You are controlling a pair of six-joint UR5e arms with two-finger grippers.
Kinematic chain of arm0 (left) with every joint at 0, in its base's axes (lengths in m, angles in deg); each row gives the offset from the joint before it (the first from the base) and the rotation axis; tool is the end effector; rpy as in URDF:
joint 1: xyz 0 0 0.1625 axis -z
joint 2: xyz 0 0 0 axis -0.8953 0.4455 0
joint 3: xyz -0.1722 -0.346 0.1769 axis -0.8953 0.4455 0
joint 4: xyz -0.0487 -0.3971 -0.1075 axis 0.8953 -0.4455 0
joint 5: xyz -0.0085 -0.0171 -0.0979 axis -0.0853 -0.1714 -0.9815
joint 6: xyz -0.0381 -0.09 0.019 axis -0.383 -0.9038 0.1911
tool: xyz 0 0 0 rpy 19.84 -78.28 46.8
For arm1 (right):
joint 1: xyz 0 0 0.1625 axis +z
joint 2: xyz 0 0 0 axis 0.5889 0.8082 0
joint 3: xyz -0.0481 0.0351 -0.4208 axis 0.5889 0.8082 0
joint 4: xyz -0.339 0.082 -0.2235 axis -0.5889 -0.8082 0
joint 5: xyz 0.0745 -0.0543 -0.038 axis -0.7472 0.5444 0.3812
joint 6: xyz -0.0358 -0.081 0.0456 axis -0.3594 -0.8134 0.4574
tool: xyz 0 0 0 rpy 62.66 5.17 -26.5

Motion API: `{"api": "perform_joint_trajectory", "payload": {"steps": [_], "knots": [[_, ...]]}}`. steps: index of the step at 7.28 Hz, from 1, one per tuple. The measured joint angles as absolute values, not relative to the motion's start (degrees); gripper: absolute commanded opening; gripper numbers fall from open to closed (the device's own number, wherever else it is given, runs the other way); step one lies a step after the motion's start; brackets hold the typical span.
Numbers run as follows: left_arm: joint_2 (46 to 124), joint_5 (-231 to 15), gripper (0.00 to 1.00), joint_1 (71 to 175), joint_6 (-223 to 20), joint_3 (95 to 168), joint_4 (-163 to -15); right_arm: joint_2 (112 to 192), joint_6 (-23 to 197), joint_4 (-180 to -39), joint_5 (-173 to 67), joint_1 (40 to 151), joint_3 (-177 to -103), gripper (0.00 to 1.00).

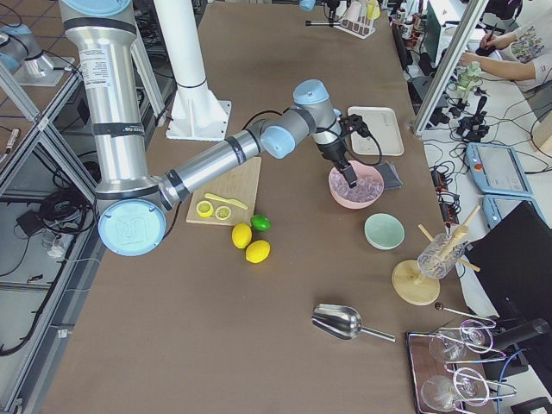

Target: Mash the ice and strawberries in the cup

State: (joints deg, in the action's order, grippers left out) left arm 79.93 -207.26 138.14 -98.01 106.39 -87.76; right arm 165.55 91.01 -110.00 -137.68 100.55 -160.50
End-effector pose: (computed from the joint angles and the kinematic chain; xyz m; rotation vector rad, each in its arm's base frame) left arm 0.0831 -0.6119 0.6959 0.1272 0.5779 0.1390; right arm -0.1340 -0.5184 0.3930 0.5605 -0.5649 -0.1986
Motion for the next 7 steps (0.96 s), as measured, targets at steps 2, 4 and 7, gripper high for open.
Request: {"api": "perform_joint_trajectory", "payload": {"steps": [2, 4, 7], "knots": [[79.5, -207.2, 0.00, 137.2, -98.3, 105.5, -87.7, 165.4, 91.1, -110.0, -136.7, 99.8, -160.2, 1.00], [79.5, -207.3, 0.00, 135.7, -98.4, 105.4, -86.8, 165.4, 91.0, -109.9, -134.6, 99.0, -160.2, 1.00], [79.9, -207.6, 0.20, 134.1, -98.6, 105.6, -84.7, 165.4, 91.3, -109.9, -133.7, 98.0, -160.2, 1.00]]}}
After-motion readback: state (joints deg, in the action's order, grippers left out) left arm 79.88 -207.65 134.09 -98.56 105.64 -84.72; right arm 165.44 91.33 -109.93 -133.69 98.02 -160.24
